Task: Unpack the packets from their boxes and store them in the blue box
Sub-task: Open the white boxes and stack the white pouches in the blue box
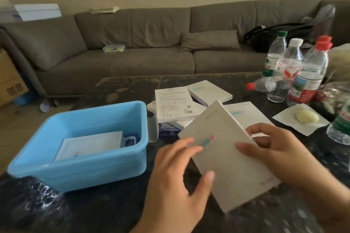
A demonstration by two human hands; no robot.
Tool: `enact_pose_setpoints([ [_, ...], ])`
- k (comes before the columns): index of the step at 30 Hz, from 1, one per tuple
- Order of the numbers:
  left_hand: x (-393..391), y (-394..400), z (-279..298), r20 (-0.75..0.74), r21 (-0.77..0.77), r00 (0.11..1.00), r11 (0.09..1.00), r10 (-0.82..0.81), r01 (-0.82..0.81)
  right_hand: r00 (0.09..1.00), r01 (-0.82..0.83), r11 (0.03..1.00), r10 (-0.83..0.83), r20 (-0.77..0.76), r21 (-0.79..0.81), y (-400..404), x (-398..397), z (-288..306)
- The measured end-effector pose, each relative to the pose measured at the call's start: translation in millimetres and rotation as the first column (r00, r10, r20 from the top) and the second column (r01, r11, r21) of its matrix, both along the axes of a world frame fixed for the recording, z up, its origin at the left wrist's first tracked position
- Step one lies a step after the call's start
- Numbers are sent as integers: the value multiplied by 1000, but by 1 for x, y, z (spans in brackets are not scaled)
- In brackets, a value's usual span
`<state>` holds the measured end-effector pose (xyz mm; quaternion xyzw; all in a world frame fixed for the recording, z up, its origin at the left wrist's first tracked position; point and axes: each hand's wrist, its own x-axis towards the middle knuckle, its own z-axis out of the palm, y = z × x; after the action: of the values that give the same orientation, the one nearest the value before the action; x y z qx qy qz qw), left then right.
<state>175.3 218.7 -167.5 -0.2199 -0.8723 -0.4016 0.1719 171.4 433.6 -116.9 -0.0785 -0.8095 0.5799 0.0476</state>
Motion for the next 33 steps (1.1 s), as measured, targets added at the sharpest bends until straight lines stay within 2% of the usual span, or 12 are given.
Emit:
enact_pose_setpoints([
  [2, 4, 10, 6, 243, 301, 946, 944, -213, 135, 958, 124, 990, -100, -268, 74, -28, 15, -15],
  [3, 5, 14, 10, 361, 483, 852, 858, -378, 176, 916, 172, 971, -95, -389, 168, -45, 23, -25],
  [4, 3, 16, 12, 405, 644, 760, 749, -508, 158, 882, 196, 942, -46, -470, 274, -61, 29, -34],
  [6, -4, 13, 14, 438, 794, 686, 608, -581, 8, 825, 216, 839, 117, -553, 499, -84, 35, -55],
  [8, -11, 6, 13, 499, 793, 678, 600, -540, -106, 759, 220, 720, 297, -579, 658, -91, 34, -74],
  [11, -20, -2, 7, 565, 737, 689, 653, -455, -173, 681, 175, 740, 386, -623, 650, -74, 24, -72],
  [13, -20, -3, 5, 588, 695, 689, 701, -424, -162, 668, 218, 781, 318, -673, 586, -55, 14, -63],
  [16, -18, -5, 6, 594, 673, 653, 734, -470, -85, 751, 277, 811, 151, -642, 515, -28, -2, -51],
  [18, -15, -4, 7, 597, 666, 630, 744, -497, -45, 816, 253, 847, 73, -574, 468, -19, -9, -47],
  [22, -14, -4, 6, 598, 645, 631, 764, -494, -13, 860, 132, 922, 76, -505, 363, -9, -12, -49],
  [30, -15, -9, 8, 617, 611, 621, 791, -482, 7, 852, 148, 872, 127, -508, 467, -8, -13, -51],
  [33, -15, -11, 8, 628, 600, 619, 800, -472, 1, 823, 219, 778, 176, -540, 588, -8, -13, -53],
])
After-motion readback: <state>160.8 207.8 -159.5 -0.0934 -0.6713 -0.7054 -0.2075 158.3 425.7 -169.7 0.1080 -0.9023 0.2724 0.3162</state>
